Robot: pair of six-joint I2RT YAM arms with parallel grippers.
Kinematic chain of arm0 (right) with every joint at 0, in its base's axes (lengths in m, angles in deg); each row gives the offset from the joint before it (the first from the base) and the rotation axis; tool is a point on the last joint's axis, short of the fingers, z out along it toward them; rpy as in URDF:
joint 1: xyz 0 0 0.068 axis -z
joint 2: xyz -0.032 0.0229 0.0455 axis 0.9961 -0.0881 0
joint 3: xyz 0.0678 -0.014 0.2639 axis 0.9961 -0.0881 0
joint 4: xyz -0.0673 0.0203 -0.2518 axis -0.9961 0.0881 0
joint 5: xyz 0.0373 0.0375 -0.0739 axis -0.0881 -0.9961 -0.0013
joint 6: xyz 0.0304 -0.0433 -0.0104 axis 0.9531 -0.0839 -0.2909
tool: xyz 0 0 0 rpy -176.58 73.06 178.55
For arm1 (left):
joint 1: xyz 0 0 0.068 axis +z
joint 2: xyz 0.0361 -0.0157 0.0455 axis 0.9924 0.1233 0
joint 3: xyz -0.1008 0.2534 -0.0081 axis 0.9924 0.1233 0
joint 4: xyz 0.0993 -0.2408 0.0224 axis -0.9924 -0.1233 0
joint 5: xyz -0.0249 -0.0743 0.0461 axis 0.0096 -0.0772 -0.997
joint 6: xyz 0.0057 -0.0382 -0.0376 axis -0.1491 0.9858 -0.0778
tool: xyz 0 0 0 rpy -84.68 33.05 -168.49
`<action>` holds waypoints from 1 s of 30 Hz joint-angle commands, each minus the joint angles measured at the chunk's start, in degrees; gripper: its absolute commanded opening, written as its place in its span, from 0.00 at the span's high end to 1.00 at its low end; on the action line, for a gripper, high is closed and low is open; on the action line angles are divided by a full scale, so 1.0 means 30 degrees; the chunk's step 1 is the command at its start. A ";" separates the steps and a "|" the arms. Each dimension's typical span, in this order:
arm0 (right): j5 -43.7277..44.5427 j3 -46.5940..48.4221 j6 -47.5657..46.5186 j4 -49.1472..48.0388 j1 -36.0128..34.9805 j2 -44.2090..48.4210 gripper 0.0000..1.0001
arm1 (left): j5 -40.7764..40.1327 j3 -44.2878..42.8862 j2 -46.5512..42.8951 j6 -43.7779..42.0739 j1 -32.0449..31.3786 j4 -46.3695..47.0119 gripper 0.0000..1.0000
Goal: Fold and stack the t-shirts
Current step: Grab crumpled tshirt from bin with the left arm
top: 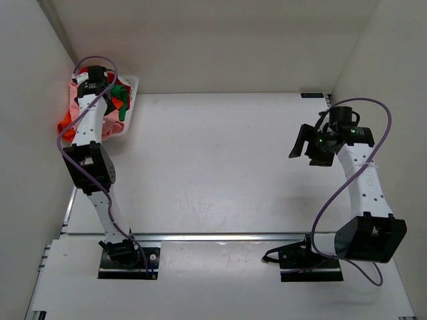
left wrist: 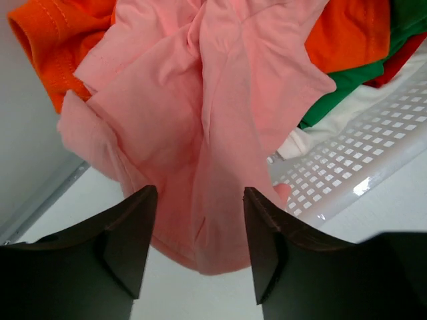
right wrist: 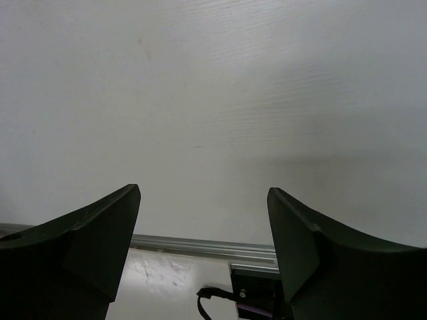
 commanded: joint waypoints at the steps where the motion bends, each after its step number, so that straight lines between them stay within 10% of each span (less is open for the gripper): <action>1: -0.0539 -0.0382 0.0013 -0.0885 -0.0054 0.0735 0.25 | -0.1660 0.0226 -0.1714 0.0684 -0.0559 -0.0955 0.32; 9: -0.0893 -0.0089 -0.0223 -0.0856 0.0123 0.0384 0.26 | 0.0100 0.0025 0.0509 0.0715 -0.0557 -0.1513 0.16; 17: -0.1682 -0.0500 0.0129 -0.0769 0.0533 0.1057 0.31 | 0.3902 -0.5003 0.1655 0.1235 0.0056 -0.1716 0.98; 24: -0.1303 -0.0031 0.0539 -0.0914 0.0910 0.1146 0.42 | 0.6765 -0.6283 -0.2289 0.3059 -0.1024 0.1117 1.00; 30: -0.1158 -0.0675 0.1066 -0.1704 0.1354 0.2083 0.47 | 1.4125 -0.8704 -0.4463 0.0980 -0.7313 0.2648 1.00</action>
